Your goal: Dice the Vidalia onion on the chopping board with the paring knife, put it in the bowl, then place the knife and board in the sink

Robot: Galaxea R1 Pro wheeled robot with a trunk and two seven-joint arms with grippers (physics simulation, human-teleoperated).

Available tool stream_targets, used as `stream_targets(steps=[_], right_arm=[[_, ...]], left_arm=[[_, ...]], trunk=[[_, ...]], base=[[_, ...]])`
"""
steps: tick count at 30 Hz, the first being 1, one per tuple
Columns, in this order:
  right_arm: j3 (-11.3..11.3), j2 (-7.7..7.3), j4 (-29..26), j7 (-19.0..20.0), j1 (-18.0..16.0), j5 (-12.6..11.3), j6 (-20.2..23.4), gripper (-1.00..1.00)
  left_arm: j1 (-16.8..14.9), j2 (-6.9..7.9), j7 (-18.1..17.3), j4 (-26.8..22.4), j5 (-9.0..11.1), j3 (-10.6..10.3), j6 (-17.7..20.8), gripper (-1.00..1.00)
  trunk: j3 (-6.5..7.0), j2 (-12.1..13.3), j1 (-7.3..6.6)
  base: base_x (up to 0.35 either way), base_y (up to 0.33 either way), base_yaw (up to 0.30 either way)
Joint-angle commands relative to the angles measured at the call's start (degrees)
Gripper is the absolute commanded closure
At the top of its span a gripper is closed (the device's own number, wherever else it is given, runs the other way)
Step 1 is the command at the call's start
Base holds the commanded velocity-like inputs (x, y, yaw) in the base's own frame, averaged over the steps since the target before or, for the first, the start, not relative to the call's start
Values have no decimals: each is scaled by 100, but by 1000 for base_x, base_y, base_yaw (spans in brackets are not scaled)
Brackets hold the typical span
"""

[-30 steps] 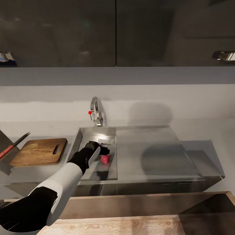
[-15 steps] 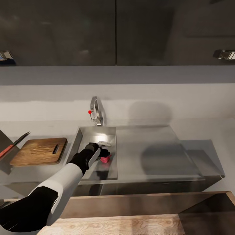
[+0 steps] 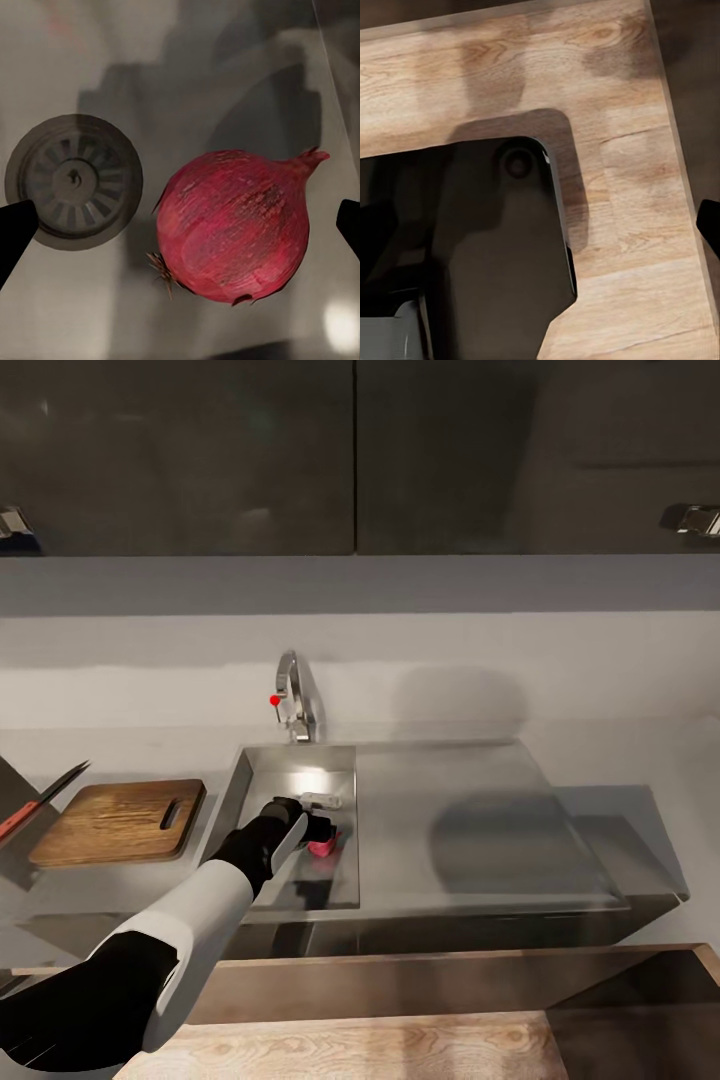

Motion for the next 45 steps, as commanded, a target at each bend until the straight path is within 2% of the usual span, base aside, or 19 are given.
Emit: stream_targets(steps=[1,21,28,45], right_arm=[[-9,-3,-11,20,6,-29,-3,-100],[-32,5,-8,-28,6,-31,6,-100],[-18,50,-8,-32,2,-37,6,-100],[7,73,-2,-32,8,-38,7,-100]], left_arm=[[-5,3,49,-5,63,-38,22,-100],[-5,3,-65,4,63,-38,23,-100],[-5,4,-65,10,66,-38,23,-100],[2,3,-74,11,69,-38,23,-100]], trunk=[[-10,-11,3],[-10,-11,3],[-14,-11,3],[-157,-11,3]], base=[[0,0,0],[0,0,0],[0,0,0],[54,-34,0]])
